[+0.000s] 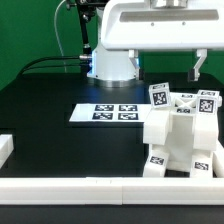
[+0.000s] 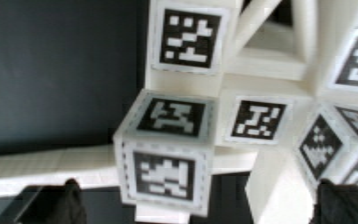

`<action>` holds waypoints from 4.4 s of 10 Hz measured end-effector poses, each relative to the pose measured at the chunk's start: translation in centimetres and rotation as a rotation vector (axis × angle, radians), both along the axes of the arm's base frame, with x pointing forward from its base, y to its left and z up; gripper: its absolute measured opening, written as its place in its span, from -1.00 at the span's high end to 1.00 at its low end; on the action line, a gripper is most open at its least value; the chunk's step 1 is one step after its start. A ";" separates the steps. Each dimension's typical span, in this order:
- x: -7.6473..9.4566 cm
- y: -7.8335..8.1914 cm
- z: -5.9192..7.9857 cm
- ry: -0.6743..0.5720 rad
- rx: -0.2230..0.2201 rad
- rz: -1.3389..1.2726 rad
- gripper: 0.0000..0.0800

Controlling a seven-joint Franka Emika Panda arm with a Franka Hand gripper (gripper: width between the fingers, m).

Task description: Assemble chair

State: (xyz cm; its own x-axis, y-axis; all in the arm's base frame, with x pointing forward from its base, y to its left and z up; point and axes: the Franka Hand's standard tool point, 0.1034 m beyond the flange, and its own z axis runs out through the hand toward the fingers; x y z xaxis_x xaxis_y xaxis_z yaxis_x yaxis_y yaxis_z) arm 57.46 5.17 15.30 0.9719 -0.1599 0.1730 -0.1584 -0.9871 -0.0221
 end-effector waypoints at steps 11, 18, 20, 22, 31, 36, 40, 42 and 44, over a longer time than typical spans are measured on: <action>-0.1 -1.3 -1.7 0.176 -0.003 -0.048 -0.62; -0.1 -1.1 -2.3 0.175 0.021 -0.084 -0.62; -0.1 -1.2 -2.3 0.175 0.023 -0.110 -0.59; -0.1 -1.1 -2.3 0.175 0.030 -0.179 -0.15; 0.3 -1.6 -2.4 0.235 0.111 -1.109 0.31; 0.7 -1.2 -2.5 0.217 0.151 -1.410 0.04; 1.0 0.0 -2.5 0.189 0.156 -1.202 -0.60; 0.6 0.5 -2.2 0.169 0.154 -1.012 -0.62; 0.3 0.7 -2.1 0.170 0.139 -0.923 -0.62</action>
Offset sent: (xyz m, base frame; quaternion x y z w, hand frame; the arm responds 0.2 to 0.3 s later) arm -0.0064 0.0167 -0.0096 -0.0857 0.0040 0.0268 0.9960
